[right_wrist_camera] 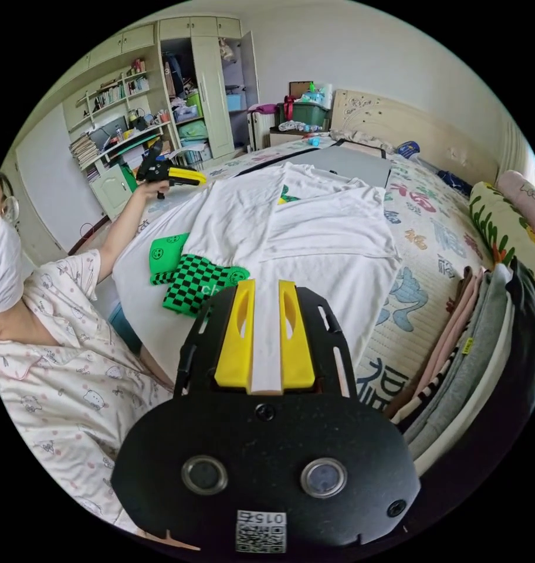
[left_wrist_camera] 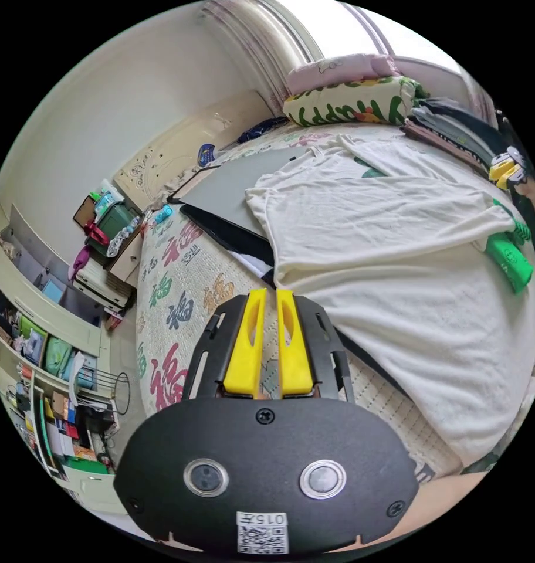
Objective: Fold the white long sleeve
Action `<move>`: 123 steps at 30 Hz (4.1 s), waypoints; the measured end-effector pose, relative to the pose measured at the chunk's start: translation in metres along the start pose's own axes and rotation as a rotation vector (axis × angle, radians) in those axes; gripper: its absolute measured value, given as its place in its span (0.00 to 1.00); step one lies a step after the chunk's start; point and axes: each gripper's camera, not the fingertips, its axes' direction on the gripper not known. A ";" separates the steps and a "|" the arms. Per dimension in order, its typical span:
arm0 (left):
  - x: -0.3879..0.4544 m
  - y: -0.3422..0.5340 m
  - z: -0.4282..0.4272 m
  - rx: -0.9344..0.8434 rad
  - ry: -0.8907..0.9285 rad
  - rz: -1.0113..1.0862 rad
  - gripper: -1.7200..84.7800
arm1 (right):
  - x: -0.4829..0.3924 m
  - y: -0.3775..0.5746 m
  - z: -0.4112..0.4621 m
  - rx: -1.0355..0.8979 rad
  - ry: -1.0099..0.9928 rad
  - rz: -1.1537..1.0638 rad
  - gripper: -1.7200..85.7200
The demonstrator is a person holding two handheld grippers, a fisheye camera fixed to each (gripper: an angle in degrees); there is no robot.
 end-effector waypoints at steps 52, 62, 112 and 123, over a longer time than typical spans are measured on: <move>0.391 0.285 -0.174 0.486 0.051 -0.121 0.03 | -0.007 0.222 -0.132 0.311 -0.051 -0.142 0.02; 0.466 0.366 -0.171 0.474 0.208 -0.080 0.03 | 0.009 0.281 -0.145 0.259 -0.131 -0.163 0.03; 0.152 0.357 0.247 0.171 0.424 -0.732 0.09 | 0.138 -0.063 0.096 0.043 0.573 0.345 0.11; 0.115 0.370 0.252 0.134 0.438 -0.773 0.10 | -0.158 -0.095 0.102 0.067 -0.090 -0.471 0.12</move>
